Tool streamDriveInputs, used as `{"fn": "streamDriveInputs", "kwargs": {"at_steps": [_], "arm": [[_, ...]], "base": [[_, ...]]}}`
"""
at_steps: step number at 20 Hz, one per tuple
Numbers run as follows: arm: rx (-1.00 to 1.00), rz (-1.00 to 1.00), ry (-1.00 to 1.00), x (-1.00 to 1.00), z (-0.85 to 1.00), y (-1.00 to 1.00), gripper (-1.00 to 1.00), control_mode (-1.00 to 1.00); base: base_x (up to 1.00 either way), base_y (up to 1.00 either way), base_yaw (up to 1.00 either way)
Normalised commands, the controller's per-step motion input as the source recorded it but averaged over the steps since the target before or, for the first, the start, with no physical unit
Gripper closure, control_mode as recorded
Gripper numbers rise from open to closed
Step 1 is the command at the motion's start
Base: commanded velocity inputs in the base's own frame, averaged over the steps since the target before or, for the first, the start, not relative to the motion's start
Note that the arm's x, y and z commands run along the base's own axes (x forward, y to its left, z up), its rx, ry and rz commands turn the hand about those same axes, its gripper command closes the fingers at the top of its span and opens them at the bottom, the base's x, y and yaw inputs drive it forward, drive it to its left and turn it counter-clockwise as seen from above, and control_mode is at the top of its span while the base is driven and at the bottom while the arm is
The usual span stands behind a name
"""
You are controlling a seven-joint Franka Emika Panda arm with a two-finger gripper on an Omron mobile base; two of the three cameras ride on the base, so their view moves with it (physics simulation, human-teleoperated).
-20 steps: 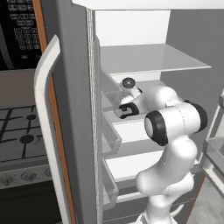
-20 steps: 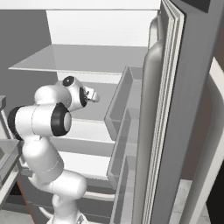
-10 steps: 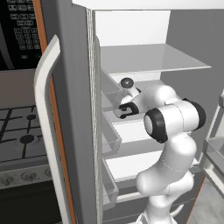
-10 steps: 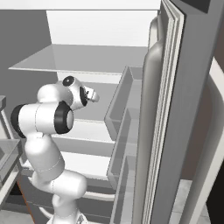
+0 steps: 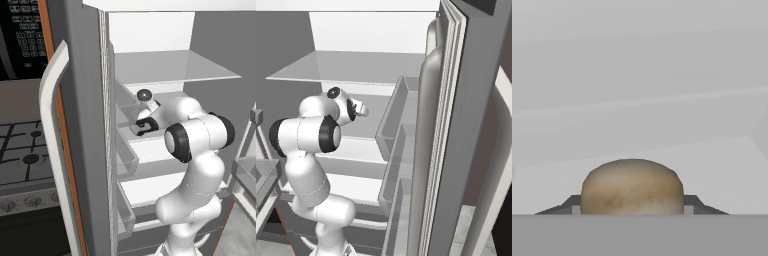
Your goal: Place one mushroom and one fish in each tupperware on the nearby counter, to pack two identical lunches.
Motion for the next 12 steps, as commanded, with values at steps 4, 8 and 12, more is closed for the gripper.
{"fn": "streamDriveInputs", "kwargs": {"at_steps": [4, 8, 12], "arm": [[0.0, -0.05, -0.05, -0.19, -0.37, -0.01, 1.0, -1.0], [0.0, -0.04, -0.05, -0.9, -0.14, -0.31, 1.0, -1.0], [0.03, 0.0, -0.01, -1.0, 0.02, -0.51, 1.0, -1.0]], "base": [[0.0, 0.0, 0.0], [0.0, 0.0, 0.0], [0.0, 0.0, 0.0]]}}
